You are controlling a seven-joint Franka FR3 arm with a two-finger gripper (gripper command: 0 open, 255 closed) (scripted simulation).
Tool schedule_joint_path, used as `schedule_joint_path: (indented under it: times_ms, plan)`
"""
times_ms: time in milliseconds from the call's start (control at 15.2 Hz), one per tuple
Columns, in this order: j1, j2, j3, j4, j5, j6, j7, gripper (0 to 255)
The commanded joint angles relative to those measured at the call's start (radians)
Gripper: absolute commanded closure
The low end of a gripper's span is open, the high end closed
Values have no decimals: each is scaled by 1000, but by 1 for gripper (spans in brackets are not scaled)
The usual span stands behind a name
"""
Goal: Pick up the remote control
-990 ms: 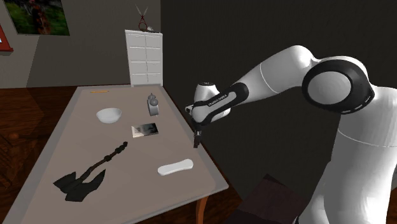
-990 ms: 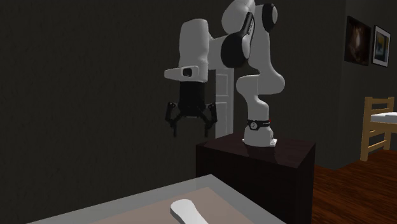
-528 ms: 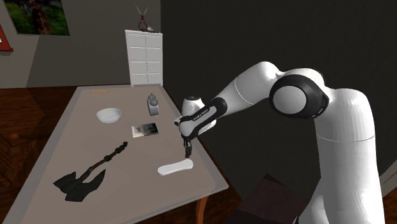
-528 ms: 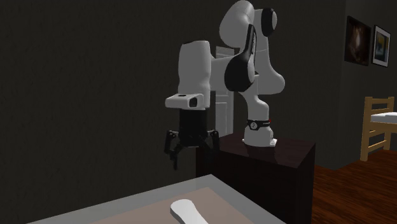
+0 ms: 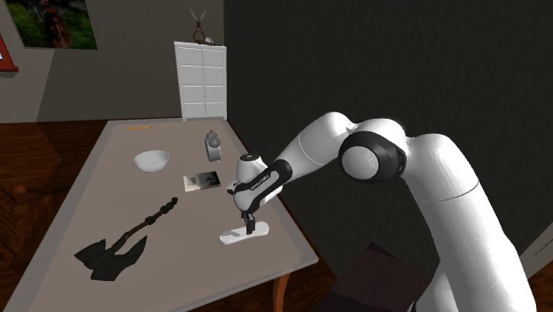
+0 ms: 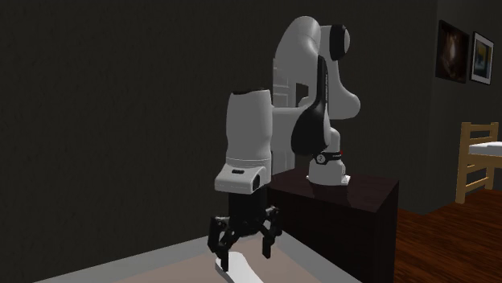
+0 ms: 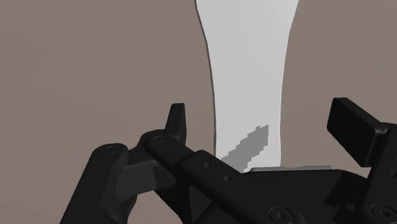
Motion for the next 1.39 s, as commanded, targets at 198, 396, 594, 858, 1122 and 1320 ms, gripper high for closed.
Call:
schedule_joint_path:
  times_ms: [198, 396, 594, 858, 1122, 1320]
  plan:
    - [-1, 65, 4, 28, -1, 36, -6, 0]
    - [-2, 95, 6, 41, 0, 54, -6, 0]
    - [-1, 94, 6, 40, 0, 54, -5, 255]
    - [-1, 94, 6, 39, 0, 55, -5, 255]
    - [-2, 95, 6, 42, 0, 54, -6, 255]
    - [-1, 60, 4, 26, -1, 34, -6, 255]
